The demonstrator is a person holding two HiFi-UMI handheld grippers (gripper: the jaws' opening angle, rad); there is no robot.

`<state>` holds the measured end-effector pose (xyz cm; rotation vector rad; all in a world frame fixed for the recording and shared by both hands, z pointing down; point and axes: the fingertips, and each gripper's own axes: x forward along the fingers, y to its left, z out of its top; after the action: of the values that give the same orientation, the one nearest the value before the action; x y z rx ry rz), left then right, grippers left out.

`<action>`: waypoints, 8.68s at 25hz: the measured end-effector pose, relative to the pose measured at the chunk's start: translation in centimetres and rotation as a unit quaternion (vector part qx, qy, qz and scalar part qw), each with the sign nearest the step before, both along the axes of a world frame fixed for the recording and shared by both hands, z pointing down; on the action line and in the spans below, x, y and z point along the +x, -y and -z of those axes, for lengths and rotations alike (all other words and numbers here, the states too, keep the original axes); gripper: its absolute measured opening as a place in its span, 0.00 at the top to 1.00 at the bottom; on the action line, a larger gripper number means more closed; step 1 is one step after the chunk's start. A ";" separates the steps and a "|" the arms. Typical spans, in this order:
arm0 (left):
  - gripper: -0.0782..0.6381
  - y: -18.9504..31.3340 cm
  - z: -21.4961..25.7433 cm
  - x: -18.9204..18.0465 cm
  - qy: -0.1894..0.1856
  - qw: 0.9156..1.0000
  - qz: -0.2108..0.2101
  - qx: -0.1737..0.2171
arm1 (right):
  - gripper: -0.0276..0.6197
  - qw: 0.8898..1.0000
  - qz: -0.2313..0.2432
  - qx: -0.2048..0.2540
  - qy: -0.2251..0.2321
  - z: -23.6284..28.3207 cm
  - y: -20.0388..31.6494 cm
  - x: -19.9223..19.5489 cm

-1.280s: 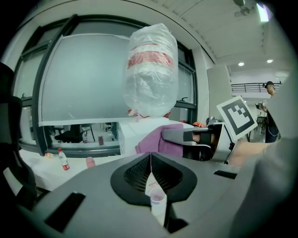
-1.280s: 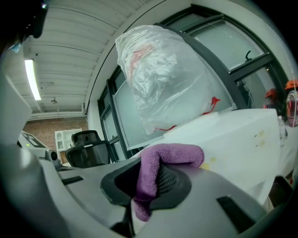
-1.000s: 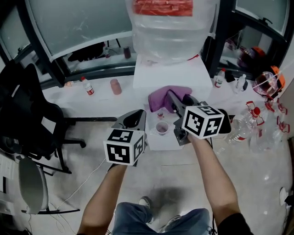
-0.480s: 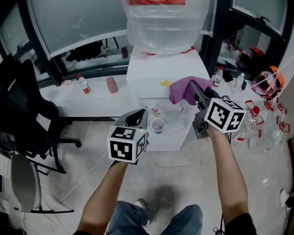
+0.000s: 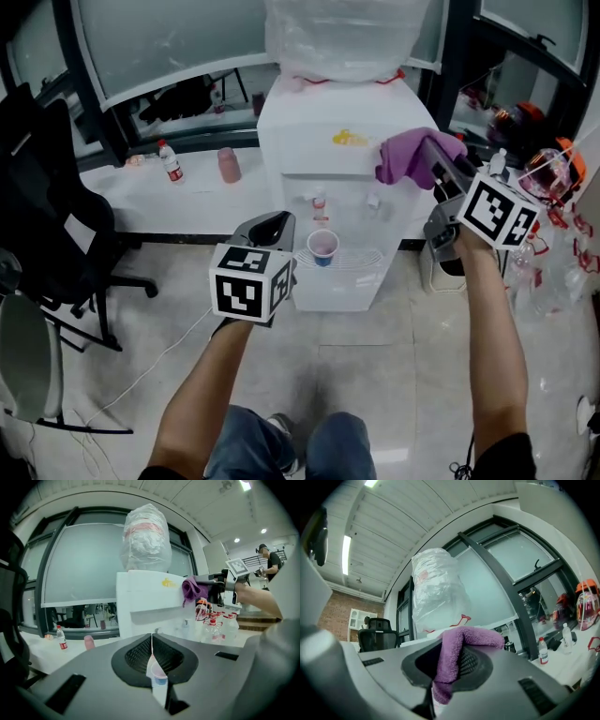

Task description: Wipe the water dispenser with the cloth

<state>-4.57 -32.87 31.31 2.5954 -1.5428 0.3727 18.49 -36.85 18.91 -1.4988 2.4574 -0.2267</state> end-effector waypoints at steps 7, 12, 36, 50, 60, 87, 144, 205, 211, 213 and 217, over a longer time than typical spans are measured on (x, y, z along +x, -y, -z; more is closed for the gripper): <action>0.85 -0.7 -3.7 -0.2 0.003 1.000 -0.003 0.019 | 0.89 0.997 0.020 0.072 0.000 1.0 -1.4 -0.6; 0.85 -1.6 -6.3 0.1 0.000 1.000 -0.006 0.027 | 0.89 0.989 0.031 0.143 0.021 1.8 -3.8 -0.3; 0.85 -2.1 -13.1 2.6 -0.003 1.000 -0.020 -0.015 | 0.89 0.996 -0.082 0.024 -0.011 -13.9 -0.9 3.3; 0.85 -3.4 -18.7 2.9 0.013 0.999 -0.017 -0.029 | 0.89 0.997 -0.069 -0.039 -0.023 -24.0 -0.6 2.0; 0.85 -4.3 -21.4 1.4 0.012 1.000 -0.002 -0.025 | 0.89 0.993 -0.074 -0.086 -0.015 -30.9 -0.9 1.7; 0.85 -3.4 -17.2 -1.3 -0.003 1.000 0.024 -0.016 | 0.89 0.998 0.051 0.015 -0.032 -21.1 -7.1 -5.9; 0.85 -4.5 -19.3 -9.9 -0.005 0.996 0.091 -0.021 | 0.89 0.983 0.134 -0.124 -0.038 -34.7 0.0 -26.8; 0.85 -1.8 -32.9 -4.7 -0.022 0.995 0.058 -0.073 | 0.89 0.970 0.113 -0.114 -0.185 -48.1 -3.6 -16.2; 0.85 -2.9 -33.7 -5.4 -0.009 0.995 0.059 -0.078 | 0.89 0.968 0.120 -0.152 -0.162 -53.4 -1.9 -23.4; 0.85 -3.3 -33.6 -5.5 -0.011 0.995 0.058 -0.079 | 0.89 0.968 0.115 -0.165 -0.152 -54.8 -1.3 -25.0; 0.85 -3.8 -33.5 -6.2 -0.015 0.995 0.057 -0.080 | 0.89 0.966 0.110 -0.195 -0.132 -57.4 -0.4 -27.0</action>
<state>-10.77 -29.03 64.77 2.3707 -1.5724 0.4248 -8.54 -36.43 76.28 -1.4726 2.9302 -0.6234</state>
